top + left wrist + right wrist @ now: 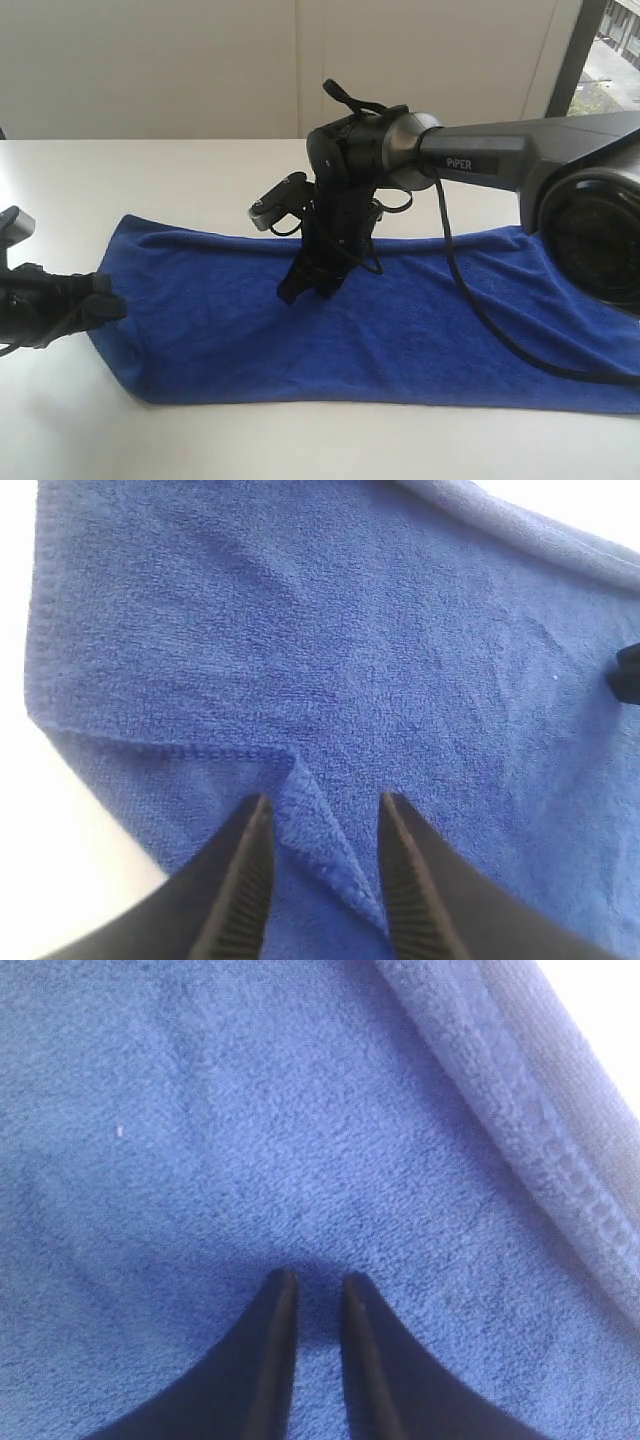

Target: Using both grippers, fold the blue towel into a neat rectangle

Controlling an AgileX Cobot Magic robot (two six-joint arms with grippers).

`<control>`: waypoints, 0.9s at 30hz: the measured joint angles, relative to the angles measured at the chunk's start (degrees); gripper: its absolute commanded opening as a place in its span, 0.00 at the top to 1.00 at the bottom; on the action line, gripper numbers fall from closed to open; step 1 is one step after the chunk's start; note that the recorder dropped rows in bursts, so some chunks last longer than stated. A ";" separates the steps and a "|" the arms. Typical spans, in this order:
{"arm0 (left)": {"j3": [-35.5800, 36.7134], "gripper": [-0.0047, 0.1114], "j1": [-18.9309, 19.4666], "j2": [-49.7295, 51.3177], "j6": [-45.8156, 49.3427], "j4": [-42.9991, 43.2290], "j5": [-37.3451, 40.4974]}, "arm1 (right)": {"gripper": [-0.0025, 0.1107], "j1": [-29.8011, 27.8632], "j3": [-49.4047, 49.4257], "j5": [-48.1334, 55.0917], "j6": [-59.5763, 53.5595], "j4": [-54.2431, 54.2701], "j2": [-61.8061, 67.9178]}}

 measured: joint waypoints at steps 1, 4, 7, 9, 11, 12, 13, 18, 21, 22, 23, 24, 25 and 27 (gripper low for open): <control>0.00 0.60 0.00 0.00 -0.31 0.00 0.10 | 0.83 0.00 0.00 -0.13 0.00 0.00 0.00; 0.00 0.60 0.00 0.99 -1.64 0.00 0.23 | 0.83 0.00 0.00 -0.34 0.00 0.00 0.00; 0.00 0.60 0.00 2.98 -1.90 -0.50 0.12 | 0.83 0.00 0.00 -0.46 -0.12 0.00 0.00; 0.00 0.60 0.00 4.34 -1.90 -0.92 -0.14 | 0.83 0.00 0.00 -0.46 -0.12 0.00 0.00; 0.00 0.60 0.00 5.05 -1.13 -2.55 -1.14 | 0.83 0.00 0.00 -0.46 -0.12 0.00 0.00; 0.00 0.60 0.00 5.33 -0.45 -3.56 -1.93 | 0.83 0.00 0.00 -0.46 -0.12 0.00 0.00; 0.00 0.60 0.00 5.43 -0.02 -4.32 -2.55 | 0.83 0.00 0.00 -0.46 -0.12 0.00 0.00; 0.00 0.60 0.00 5.93 1.40 -6.52 -3.31 | 0.83 0.00 0.00 -0.54 -0.12 0.00 0.00; 0.00 0.60 0.00 6.91 1.61 -7.11 -3.31 | 0.83 0.00 0.00 -0.54 -0.12 0.00 0.00; -0.01 0.60 0.00 7.22 1.72 -7.68 -3.50 | 0.83 0.00 0.00 -0.54 -0.12 0.00 0.00; -0.01 0.60 0.00 7.70 1.72 -8.26 -4.19 | 0.83 0.00 0.00 -0.54 -0.12 0.00 0.00; -0.11 0.60 0.00 8.06 1.96 -8.85 -4.95 | 0.83 0.00 0.00 -0.54 -0.12 0.00 0.00; -0.11 0.60 0.00 8.60 2.60 -9.61 -5.92 | 0.83 0.00 0.00 -0.54 -0.12 0.00 0.00; -0.11 0.60 0.00 9.96 3.97 -11.45 -8.77 | 0.83 0.00 0.00 -0.54 -0.12 0.00 0.00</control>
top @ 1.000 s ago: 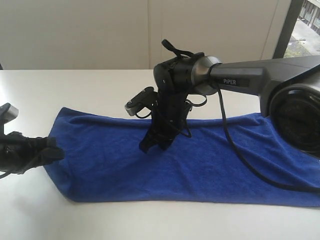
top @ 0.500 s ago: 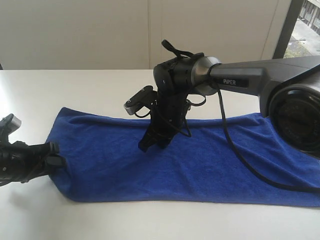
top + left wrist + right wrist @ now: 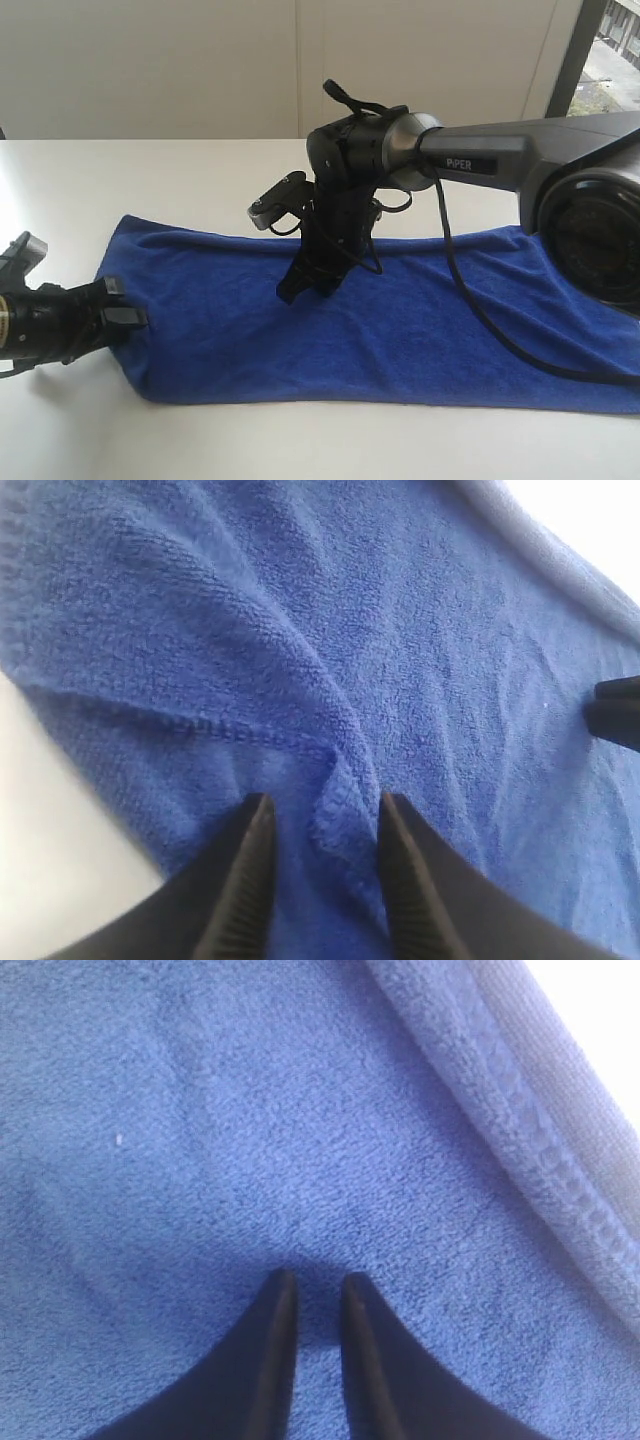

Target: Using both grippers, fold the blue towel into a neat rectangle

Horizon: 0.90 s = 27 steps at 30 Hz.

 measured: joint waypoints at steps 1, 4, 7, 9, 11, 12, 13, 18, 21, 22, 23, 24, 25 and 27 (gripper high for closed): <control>0.00 0.60 0.00 0.45 0.63 -0.89 -0.93 | 0.83 0.00 0.00 0.00 0.00 0.00 0.00; 0.00 0.60 0.00 0.73 0.99 -1.27 -1.64 | 0.83 0.00 0.00 0.00 0.00 0.00 0.00; 0.00 0.60 0.00 0.82 0.97 -1.27 -5.15 | 0.83 0.00 0.00 0.19 0.00 0.00 0.00; 0.00 0.60 0.00 0.82 0.97 -1.27 -6.72 | 0.83 0.00 0.00 0.35 0.00 0.00 0.00; 0.00 0.60 0.00 0.82 1.10 -1.27 -6.34 | 0.83 0.00 0.00 0.35 0.00 0.00 0.00; 0.00 0.60 0.00 0.82 1.20 -1.04 -5.02 | 0.83 0.00 0.00 0.35 0.00 0.00 0.00; 0.00 0.60 0.00 0.82 1.20 -1.04 -3.79 | 0.83 0.00 0.00 0.35 0.00 0.00 0.00; 0.00 0.67 0.00 0.82 1.33 -1.04 -1.63 | 0.83 0.00 0.00 0.35 0.00 0.00 0.00; 0.00 0.69 0.00 0.82 1.46 -1.73 -1.41 | 0.83 0.00 0.00 0.35 0.00 0.00 0.00; 0.00 0.70 0.00 0.82 1.57 -2.07 -1.31 | 0.83 0.00 0.00 0.35 0.00 0.00 0.00; 0.00 0.70 0.00 0.82 1.57 -2.61 -1.32 | 0.83 0.00 0.00 0.35 0.00 0.00 0.00; 0.00 0.70 0.00 0.82 1.57 -2.77 -1.32 | 0.83 0.00 0.00 0.35 0.00 0.00 0.00; 0.00 0.70 0.00 0.82 1.57 -3.23 -1.32 | 0.83 0.00 0.00 0.35 0.00 0.00 0.00; 0.00 0.70 0.00 0.82 1.57 -3.79 -1.32 | 0.83 0.00 0.00 0.35 0.00 0.00 0.00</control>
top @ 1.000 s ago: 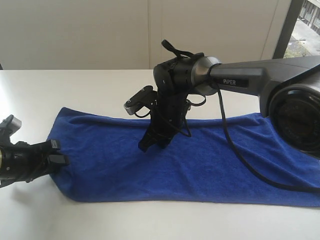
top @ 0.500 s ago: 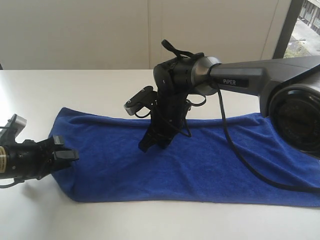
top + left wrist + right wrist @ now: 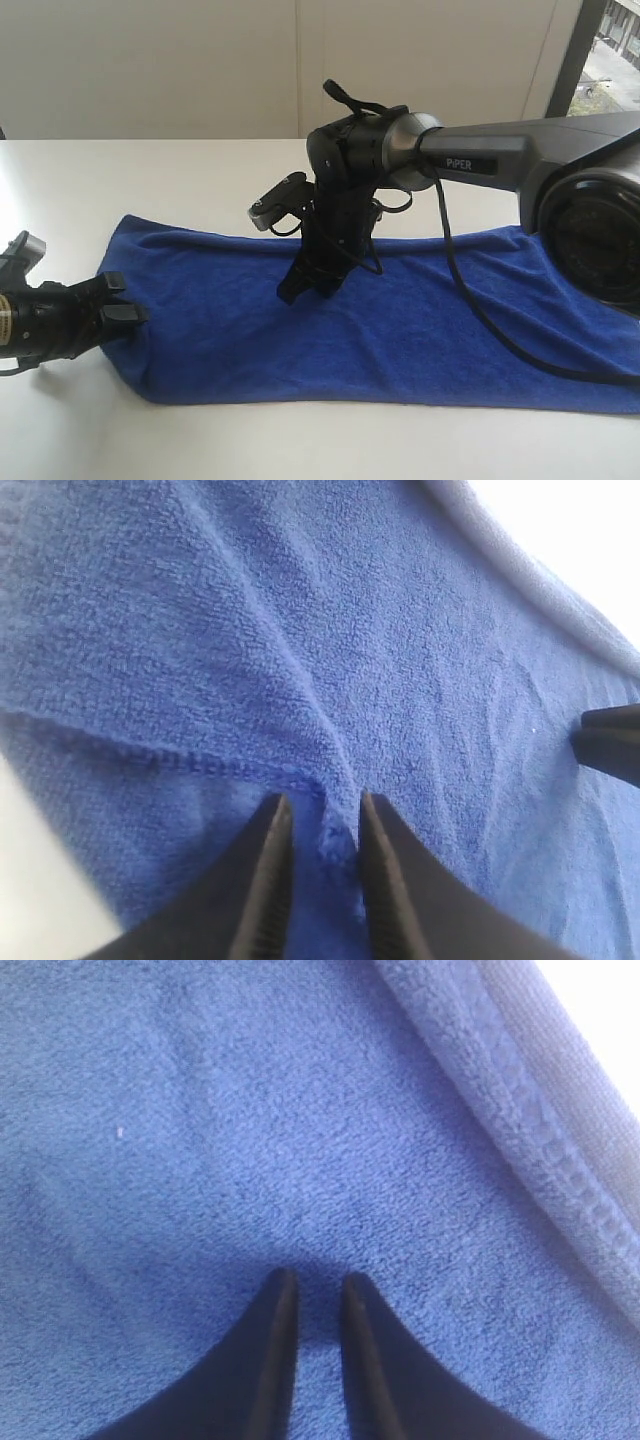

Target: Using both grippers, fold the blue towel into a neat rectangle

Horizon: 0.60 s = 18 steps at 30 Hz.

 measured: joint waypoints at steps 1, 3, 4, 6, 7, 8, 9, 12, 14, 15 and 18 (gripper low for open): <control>0.00 0.72 0.00 0.00 0.00 -0.25 -0.13 | 0.83 0.00 0.00 0.00 0.00 0.00 0.00; 0.00 0.78 0.00 0.00 0.11 -0.47 -0.40 | 0.83 0.00 0.00 0.00 0.00 0.00 0.00; 0.00 0.82 0.00 0.00 0.11 -0.52 -0.49 | 0.83 0.00 0.00 0.00 0.00 0.00 0.00; 0.00 0.92 0.00 0.00 0.11 -0.61 -0.60 | 0.83 0.00 0.00 0.00 0.00 0.00 0.00; 0.00 0.96 0.00 0.00 0.22 -0.65 -0.60 | 0.83 0.00 0.00 0.00 0.00 0.00 0.00; 0.00 0.96 0.00 0.00 0.22 -0.65 -0.60 | 0.83 0.00 0.00 0.00 0.00 0.00 0.00; 0.00 0.96 0.00 0.00 0.22 -0.65 -0.60 | 0.83 0.00 0.00 0.00 0.00 0.00 0.00; 0.00 0.96 0.00 0.00 0.59 -0.65 -0.60 | 0.83 0.00 0.00 0.00 0.00 0.00 0.00; 0.00 0.96 0.00 0.00 0.70 -0.65 -0.71 | 0.83 0.00 0.00 0.00 0.00 0.00 0.00; 0.00 0.96 0.00 0.00 0.70 -0.65 -0.82 | 0.83 0.00 0.00 0.00 0.00 0.00 0.00; 0.00 0.96 0.00 -1.05 0.70 0.43 -1.07 | 0.83 0.00 0.00 0.00 0.00 0.00 0.00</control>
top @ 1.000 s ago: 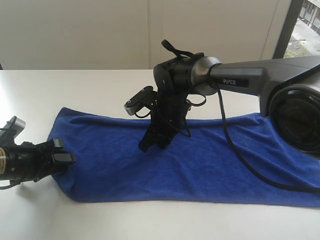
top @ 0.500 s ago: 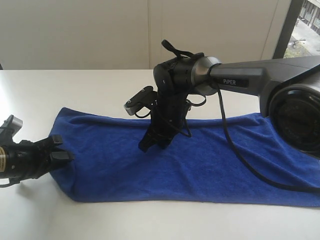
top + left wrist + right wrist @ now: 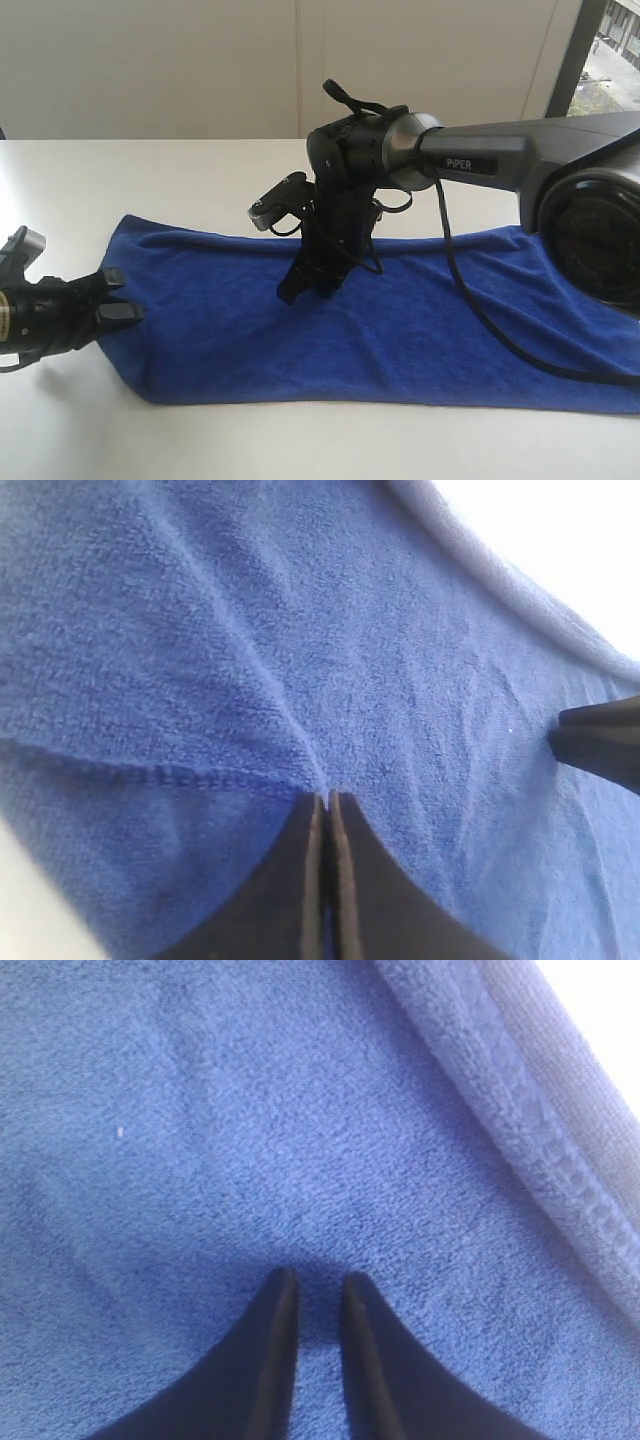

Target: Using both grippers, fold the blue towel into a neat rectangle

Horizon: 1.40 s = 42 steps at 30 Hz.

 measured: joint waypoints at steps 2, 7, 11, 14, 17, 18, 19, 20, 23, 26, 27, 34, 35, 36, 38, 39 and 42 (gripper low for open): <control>0.00 0.96 0.48 -1.79 -1.03 1.78 0.45 | 0.83 0.00 0.00 0.00 0.00 0.00 0.00; 0.77 0.96 2.58 -8.67 -6.88 9.00 4.02 | 0.83 0.00 0.00 0.00 0.00 0.00 0.00; 2.15 0.96 3.15 -12.80 -12.65 16.46 8.38 | 0.83 0.00 0.00 -0.33 0.00 0.00 0.00; 3.06 0.96 3.15 -14.26 -16.44 21.11 10.30 | 0.83 0.00 0.00 -0.33 0.00 0.00 0.00; 3.58 0.96 3.15 -15.01 -19.58 24.89 10.94 | 0.83 0.00 0.00 -0.33 0.00 0.00 0.00; 3.75 0.96 3.15 -15.24 -20.29 26.14 11.08 | 0.83 0.00 0.00 -0.33 0.00 0.00 0.00; 4.00 0.96 3.15 -15.64 -21.55 27.72 11.36 | 0.83 0.00 0.00 -0.33 0.00 0.00 0.00; 4.15 0.96 3.15 -15.95 -22.65 29.20 11.62 | 0.83 0.00 0.00 -0.33 0.00 0.00 0.00; 4.48 0.96 3.15 -17.44 -25.29 30.90 13.55 | 0.83 0.00 0.00 -0.33 0.00 0.00 0.00; 5.17 0.96 3.15 -19.08 -26.46 31.13 15.68 | 0.83 0.00 0.00 -0.33 0.00 0.00 0.00; 5.42 0.96 3.15 -19.26 -26.76 31.23 16.22 | 0.83 0.00 0.00 -0.44 0.00 0.00 0.00; 8.55 0.96 3.15 -19.92 -27.28 31.44 20.49 | 0.83 0.00 0.00 -0.44 0.00 0.00 0.00; 8.99 0.96 3.15 -19.92 -27.28 31.44 21.12 | 0.83 0.00 0.00 -0.44 0.00 0.00 0.00; 9.27 0.96 3.15 -19.92 -27.28 31.53 21.55 | 0.83 0.00 0.00 -0.44 0.00 0.00 0.00; 9.92 0.96 3.15 -19.92 -27.28 31.53 22.45 | 0.83 0.00 0.00 -0.56 0.00 0.00 0.00; 10.14 0.96 3.15 -19.92 -27.28 31.53 23.10 | 0.83 0.00 0.00 -0.56 0.00 0.00 0.00; 11.26 0.96 3.15 -19.92 -27.41 31.53 24.92 | 0.83 0.00 0.00 -0.67 0.00 0.00 0.00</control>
